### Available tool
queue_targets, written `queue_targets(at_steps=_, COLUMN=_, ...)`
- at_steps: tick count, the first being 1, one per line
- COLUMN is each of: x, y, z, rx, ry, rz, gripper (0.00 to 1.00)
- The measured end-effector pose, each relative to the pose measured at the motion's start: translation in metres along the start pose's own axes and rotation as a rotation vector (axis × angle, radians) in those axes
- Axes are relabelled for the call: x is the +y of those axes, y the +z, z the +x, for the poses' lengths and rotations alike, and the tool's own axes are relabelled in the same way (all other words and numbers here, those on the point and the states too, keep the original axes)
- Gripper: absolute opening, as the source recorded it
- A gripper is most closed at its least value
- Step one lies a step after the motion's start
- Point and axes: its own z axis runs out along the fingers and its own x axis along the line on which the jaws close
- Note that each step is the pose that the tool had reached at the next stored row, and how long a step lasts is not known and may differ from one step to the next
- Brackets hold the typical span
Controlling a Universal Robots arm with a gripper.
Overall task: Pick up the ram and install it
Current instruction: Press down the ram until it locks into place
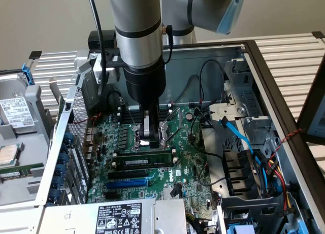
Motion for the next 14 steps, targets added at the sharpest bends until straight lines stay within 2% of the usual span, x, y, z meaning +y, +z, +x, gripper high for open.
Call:
queue_targets(at_steps=3, x=-0.0054, y=0.0059, z=-0.001, rx=-0.0001, ry=0.0, rz=-0.0001, gripper=0.1)
queue_targets(at_steps=8, x=-0.0051, y=0.011, z=-0.001, rx=-0.0018, ry=-0.022, rz=-0.0002, gripper=0.1)
queue_targets(at_steps=14, x=-0.005, y=0.0135, z=-0.001, rx=-0.0025, ry=-0.045, rz=-0.0034, gripper=0.1)
